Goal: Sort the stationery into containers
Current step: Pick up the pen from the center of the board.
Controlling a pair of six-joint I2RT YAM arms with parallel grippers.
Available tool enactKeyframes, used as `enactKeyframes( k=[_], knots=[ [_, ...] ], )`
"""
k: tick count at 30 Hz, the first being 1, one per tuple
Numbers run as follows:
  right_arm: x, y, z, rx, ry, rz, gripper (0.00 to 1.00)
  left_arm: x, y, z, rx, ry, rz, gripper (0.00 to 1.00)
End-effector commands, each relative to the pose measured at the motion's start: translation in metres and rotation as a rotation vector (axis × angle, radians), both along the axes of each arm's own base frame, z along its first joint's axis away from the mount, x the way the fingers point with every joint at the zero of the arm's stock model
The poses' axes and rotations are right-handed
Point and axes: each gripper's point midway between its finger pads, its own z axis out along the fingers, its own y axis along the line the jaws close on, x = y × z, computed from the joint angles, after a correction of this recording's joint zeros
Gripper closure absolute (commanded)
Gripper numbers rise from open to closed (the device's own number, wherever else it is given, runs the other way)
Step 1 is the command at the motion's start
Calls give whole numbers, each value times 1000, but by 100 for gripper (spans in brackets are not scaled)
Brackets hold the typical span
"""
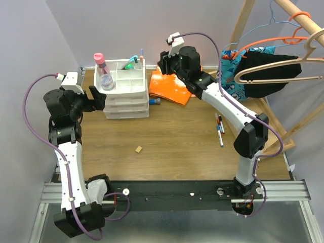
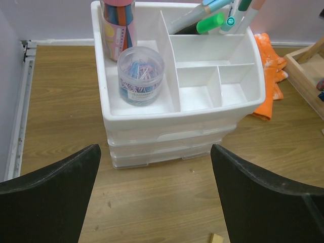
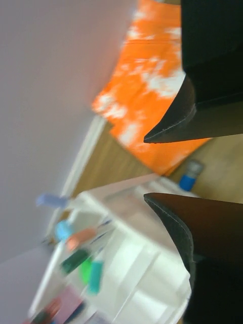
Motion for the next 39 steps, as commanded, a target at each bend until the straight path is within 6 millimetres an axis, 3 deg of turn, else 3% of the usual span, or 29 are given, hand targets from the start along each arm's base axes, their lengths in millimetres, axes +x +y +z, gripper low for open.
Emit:
enactKeyframes(
  k=[1,2,3,5,6,11,17,31,39],
  knots=[
    [-33,-100,-172,-339,564,-277,48,-5,-12,22,1,-64,-44,1],
    [-36,-125,-186,-354,624,-324,48,-6,-13,23,2,-67,-47,1],
    [-56,-145,-220,-407,728,-347,48,-5,-16,24,0,-68,-55,1],
    [-70,-180,-238,-396,820,-422,48,-6,-18,24,1,-67,-61,1],
    [-89,-197,-263,-443,888,-446,48,-6,-19,24,1,-67,-66,1],
    [-115,-244,-291,-535,961,-515,50,-6,-24,20,-3,-59,-81,1],
    [-107,-262,-296,-563,937,-544,52,-5,-27,17,-16,-55,-89,1],
    [-58,-303,-305,-595,892,-615,55,-3,-25,9,-13,-39,-84,1],
    [-66,-300,-324,-595,950,-559,60,-3,-25,8,-13,-36,-81,1]
  ],
)
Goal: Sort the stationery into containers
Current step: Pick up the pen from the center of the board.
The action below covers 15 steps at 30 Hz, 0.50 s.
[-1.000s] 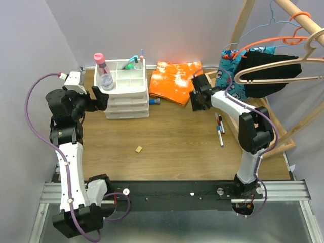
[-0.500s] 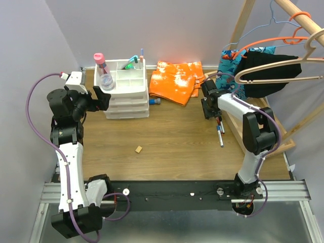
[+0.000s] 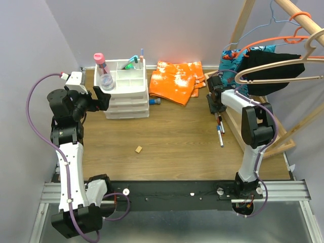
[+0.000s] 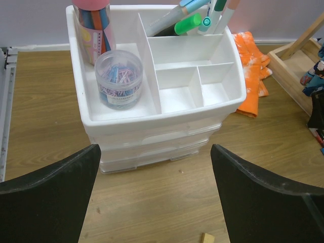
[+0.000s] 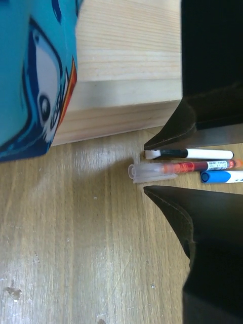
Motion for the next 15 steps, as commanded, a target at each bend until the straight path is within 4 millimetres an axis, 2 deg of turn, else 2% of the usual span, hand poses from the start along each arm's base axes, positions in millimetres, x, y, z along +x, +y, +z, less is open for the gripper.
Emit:
enactKeyframes(
  k=[1,8,15],
  knots=[
    [-1,6,-11,33,29,28,60,-1,-3,2,-1,-14,-17,1],
    [-27,25,-30,149,133,50,64,-1,-1,1,1,-15,-9,1],
    [-31,33,-31,194,150,54,70,-3,-1,2,4,-15,-7,1]
  ],
)
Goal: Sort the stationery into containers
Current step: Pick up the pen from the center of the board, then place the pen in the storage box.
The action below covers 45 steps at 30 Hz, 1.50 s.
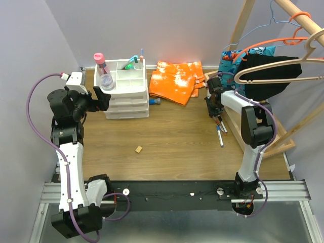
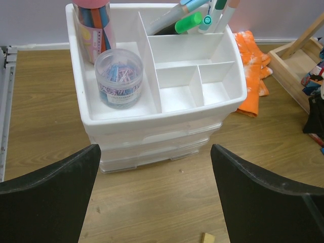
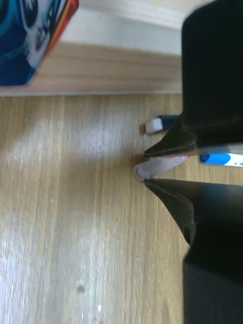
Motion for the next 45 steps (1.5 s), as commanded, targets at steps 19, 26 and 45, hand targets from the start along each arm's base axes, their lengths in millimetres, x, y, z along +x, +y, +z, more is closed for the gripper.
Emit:
enactKeyframes(
  k=[19,26,45],
  knots=[
    [16,101,50,246,-61,168,94,-3,-1,9,12,-30,-5,1],
    [49,205,177,368,-371,317,99,-1,3,17,36,-45,4,1],
    [83,288,470,976,-1325,438,99,-2,16,16,84,-27,54,1]
  ],
)
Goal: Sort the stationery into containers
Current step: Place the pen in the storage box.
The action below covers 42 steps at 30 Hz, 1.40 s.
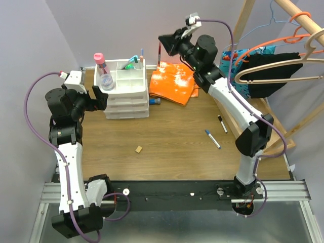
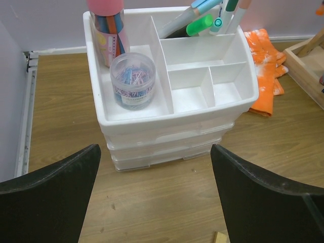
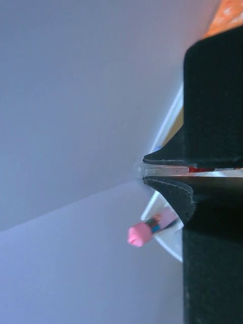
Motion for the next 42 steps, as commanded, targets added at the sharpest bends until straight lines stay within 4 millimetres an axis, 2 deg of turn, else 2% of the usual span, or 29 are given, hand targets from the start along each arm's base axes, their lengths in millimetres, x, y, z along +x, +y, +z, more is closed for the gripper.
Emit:
enactKeyframes(
  k=[1,2,5,6,7,9,12,13,15,21,30,31,34,35,39,42],
  knots=[
    [11,23,44,162,-144,13,99,0,6,6,21,-12,23,1],
    [16,30,36,164,-138,10,99,1,6,6,23,-12,22,1],
    [17,42,43,193,-165,17,99,0,6,3,26,-3,21,1],
    [23,48,33,189,-155,21,99,0,7,1,27,1,25,1],
    [22,50,37,202,-168,25,99,0,8,1,30,2,26,1],
    [28,60,22,203,-152,38,99,1,9,-2,33,9,28,1],
    [33,67,19,214,-150,44,99,2,10,-5,34,17,30,1],
    [38,71,9,208,-142,44,99,2,11,-5,34,17,35,1],
    [42,73,7,215,-141,41,99,3,13,-8,32,25,39,1],
    [51,87,-21,199,-106,62,99,4,18,-11,26,29,54,1],
    [43,102,-54,130,-67,109,99,2,24,-16,12,43,73,1],
    [43,104,-64,110,-52,112,99,2,24,-16,14,43,74,1],
    [39,107,-75,70,-38,114,99,2,25,-16,11,41,75,1],
    [40,107,-86,54,-20,106,99,3,24,-16,9,38,72,1],
    [37,102,-88,42,-16,98,99,2,22,-14,0,32,67,1],
    [35,96,-74,54,-33,73,79,2,22,-13,-3,28,66,1]
  ],
)
